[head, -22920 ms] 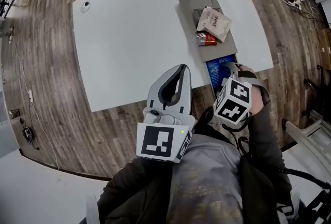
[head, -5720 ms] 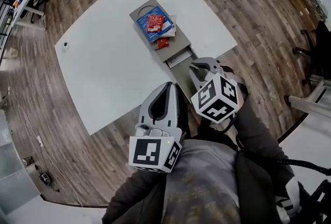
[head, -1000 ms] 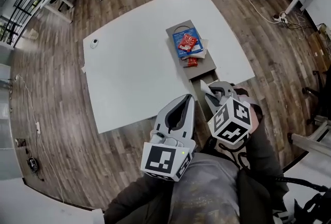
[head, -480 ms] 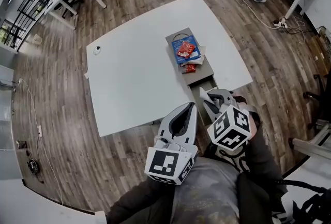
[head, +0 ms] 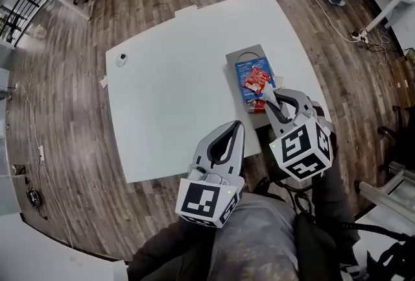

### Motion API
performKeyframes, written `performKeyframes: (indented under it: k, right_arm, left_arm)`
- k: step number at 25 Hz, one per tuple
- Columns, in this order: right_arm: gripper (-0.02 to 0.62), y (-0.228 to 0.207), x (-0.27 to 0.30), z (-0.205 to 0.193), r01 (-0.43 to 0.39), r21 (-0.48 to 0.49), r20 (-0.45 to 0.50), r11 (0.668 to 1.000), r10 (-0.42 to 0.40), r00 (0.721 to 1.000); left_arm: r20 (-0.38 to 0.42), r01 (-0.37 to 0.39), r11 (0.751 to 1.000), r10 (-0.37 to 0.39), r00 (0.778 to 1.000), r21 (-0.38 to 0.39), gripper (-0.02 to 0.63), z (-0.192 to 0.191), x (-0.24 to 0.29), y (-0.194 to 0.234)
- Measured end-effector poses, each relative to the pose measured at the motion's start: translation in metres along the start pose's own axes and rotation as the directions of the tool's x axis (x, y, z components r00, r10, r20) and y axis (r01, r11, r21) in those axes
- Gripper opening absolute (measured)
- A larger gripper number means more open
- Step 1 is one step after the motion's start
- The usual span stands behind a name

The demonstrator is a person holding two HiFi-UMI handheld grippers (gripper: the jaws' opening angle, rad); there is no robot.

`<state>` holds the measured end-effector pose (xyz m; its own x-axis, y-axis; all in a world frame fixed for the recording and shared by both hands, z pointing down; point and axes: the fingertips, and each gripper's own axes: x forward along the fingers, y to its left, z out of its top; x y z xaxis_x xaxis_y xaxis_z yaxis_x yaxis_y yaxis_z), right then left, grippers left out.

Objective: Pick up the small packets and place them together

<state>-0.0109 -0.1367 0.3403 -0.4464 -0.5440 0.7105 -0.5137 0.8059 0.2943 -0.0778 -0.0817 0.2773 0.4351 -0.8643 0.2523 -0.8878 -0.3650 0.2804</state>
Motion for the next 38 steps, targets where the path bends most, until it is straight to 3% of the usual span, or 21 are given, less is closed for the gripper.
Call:
performKeyframes:
  k: [5, 10, 17, 25, 38]
  right_arm:
    - [0.086, -0.020, 0.037, 0.006, 0.017, -0.019, -0.069, 1.000, -0.019, 0.997]
    - [0.102, -0.018, 0.063, 0.000, -0.026, -0.019, -0.137, 0.999, 0.023, 0.990]
    - [0.189, -0.018, 0.072, -0.002, -0.043, -0.030, -0.161, 0.999, 0.037, 0.986]
    - [0.219, -0.013, 0.070, 0.002, -0.076, 0.016, -0.127, 0.997, 0.078, 0.989]
    - [0.219, -0.018, 0.035, 0.000, -0.012, 0.103, 0.001, 0.995, 0.012, 1.000]
  left_arm:
    - [-0.029, -0.004, 1.000, 0.003, 1.000, -0.031, 0.003, -0.002, 0.015, 0.032]
    - [-0.055, -0.007, 0.998, 0.003, 0.998, -0.066, 0.003, -0.010, 0.024, 0.050]
    - [-0.071, -0.002, 0.996, -0.004, 0.997, -0.087, 0.003, -0.013, 0.029, 0.056]
    - [-0.065, -0.018, 0.996, 0.013, 0.998, -0.085, 0.003, -0.010, 0.028, 0.064]
    - [-0.067, -0.030, 0.999, 0.027, 0.997, -0.032, 0.003, -0.008, 0.019, 0.044]
